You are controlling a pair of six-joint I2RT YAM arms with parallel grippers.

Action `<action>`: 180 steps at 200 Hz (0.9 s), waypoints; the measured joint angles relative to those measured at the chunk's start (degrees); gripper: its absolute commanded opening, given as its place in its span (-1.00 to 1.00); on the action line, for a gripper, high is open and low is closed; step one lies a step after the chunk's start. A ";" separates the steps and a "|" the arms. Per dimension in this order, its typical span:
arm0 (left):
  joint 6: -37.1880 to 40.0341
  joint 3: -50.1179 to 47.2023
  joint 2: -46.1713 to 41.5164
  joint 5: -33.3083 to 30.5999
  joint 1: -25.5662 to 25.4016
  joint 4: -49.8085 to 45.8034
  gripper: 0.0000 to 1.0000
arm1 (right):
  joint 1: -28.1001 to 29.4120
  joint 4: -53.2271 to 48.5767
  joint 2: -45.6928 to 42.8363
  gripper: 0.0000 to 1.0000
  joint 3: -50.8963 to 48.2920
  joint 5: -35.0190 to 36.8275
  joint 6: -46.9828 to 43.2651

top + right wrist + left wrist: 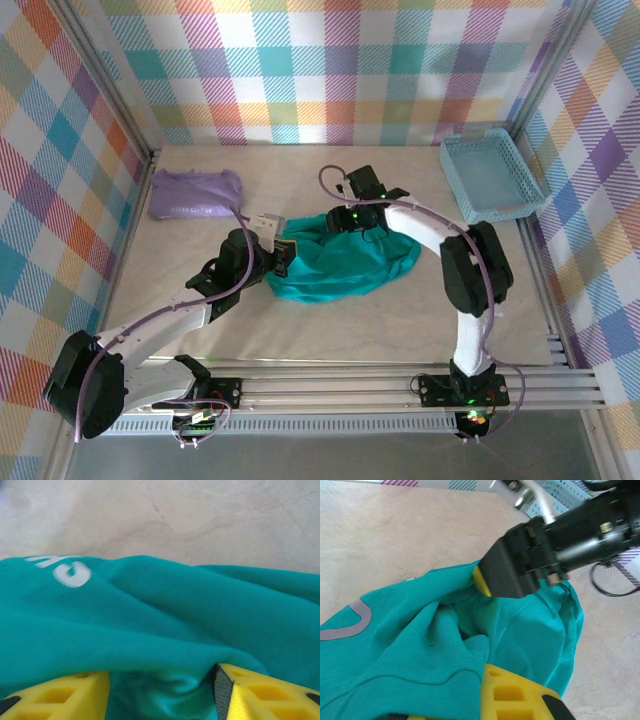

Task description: Fold the inside-out t-shirt

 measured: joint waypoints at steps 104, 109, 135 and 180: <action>-9.88 1.62 -6.40 7.34 6.21 6.47 -1.00 | -15.69 9.77 -32.57 -1.00 -12.26 -25.86 -0.81; -10.71 2.01 -6.47 7.91 6.82 7.32 -1.00 | -16.35 11.72 -34.71 -1.00 -13.05 -28.24 -0.11; -14.40 2.51 -7.78 9.79 10.38 10.43 -1.00 | -17.53 17.88 -40.68 -1.00 -16.98 -36.63 1.60; -13.44 -1.31 -8.22 14.67 11.17 9.42 -1.00 | -17.31 22.77 -40.22 -1.00 -27.96 -43.82 3.21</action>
